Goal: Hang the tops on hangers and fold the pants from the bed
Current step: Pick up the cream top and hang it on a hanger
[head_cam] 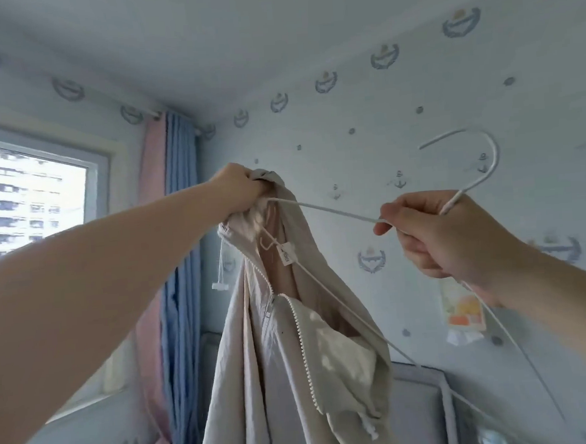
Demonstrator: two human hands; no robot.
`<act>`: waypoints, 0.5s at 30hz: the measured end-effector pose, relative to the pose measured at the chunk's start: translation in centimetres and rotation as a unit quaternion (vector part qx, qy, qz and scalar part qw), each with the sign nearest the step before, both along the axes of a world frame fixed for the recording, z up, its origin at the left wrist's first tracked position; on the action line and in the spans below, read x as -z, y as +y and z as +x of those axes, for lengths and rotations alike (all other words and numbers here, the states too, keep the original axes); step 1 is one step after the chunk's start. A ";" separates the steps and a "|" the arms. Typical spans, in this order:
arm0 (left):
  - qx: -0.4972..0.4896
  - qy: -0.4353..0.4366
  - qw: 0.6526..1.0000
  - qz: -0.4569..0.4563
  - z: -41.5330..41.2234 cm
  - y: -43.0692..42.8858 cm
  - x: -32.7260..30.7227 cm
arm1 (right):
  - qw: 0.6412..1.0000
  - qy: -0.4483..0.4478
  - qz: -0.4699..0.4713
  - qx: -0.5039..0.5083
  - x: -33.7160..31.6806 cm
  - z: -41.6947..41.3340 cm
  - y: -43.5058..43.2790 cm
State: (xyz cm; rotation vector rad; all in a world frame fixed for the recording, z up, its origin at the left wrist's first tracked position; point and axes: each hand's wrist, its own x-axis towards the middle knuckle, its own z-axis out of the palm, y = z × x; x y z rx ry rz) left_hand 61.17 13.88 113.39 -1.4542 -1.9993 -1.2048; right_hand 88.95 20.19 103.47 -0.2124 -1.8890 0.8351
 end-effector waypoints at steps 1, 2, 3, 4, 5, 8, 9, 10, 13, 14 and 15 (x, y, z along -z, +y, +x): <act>-0.017 0.018 1.000 -0.015 -2.0 -1.3 0.0 | 1.000 -0.003 -0.001 -0.012 0.2 -2.5 -0.4; -0.032 0.030 0.999 -0.027 -3.9 -2.5 0.2 | 1.000 -0.004 -0.001 -0.023 0.4 -4.9 -0.8; -0.045 0.035 0.998 -0.039 -5.8 -3.6 0.4 | 0.999 -0.005 -0.001 -0.033 0.7 -7.2 -1.3; -0.056 0.036 0.996 -0.051 -7.5 -4.6 0.8 | 0.999 -0.006 -0.001 -0.042 1.1 -9.4 -1.9; -0.064 0.039 0.995 -0.063 -9.1 -5.5 1.3 | 0.999 -0.006 -0.003 -0.049 1.6 -11.5 -2.4; -0.089 0.043 0.990 -0.103 -13.2 -8.0 3.4 | 0.998 -0.005 -0.008 -0.061 3.8 -17.5 -3.9; -0.096 0.042 0.988 -0.116 -14.4 -8.6 4.4 | 0.998 -0.008 -0.009 -0.063 4.8 -19.3 -4.3; -0.104 0.044 0.985 -0.130 -15.5 -9.2 5.5 | 0.998 -0.012 -0.010 -0.065 6.0 -20.9 -4.7; -0.133 0.047 0.974 -0.178 -18.3 -10.6 10.1 | 0.997 -0.023 0.004 -0.068 10.4 -25.2 -5.7; -0.140 0.039 0.970 -0.194 -19.1 -11.2 11.9 | 0.997 -0.031 0.015 -0.066 12.0 -26.4 -6.0; -0.146 0.025 0.967 -0.206 -20.0 -11.9 13.7 | 0.997 -0.039 0.022 -0.068 13.7 -27.4 -6.4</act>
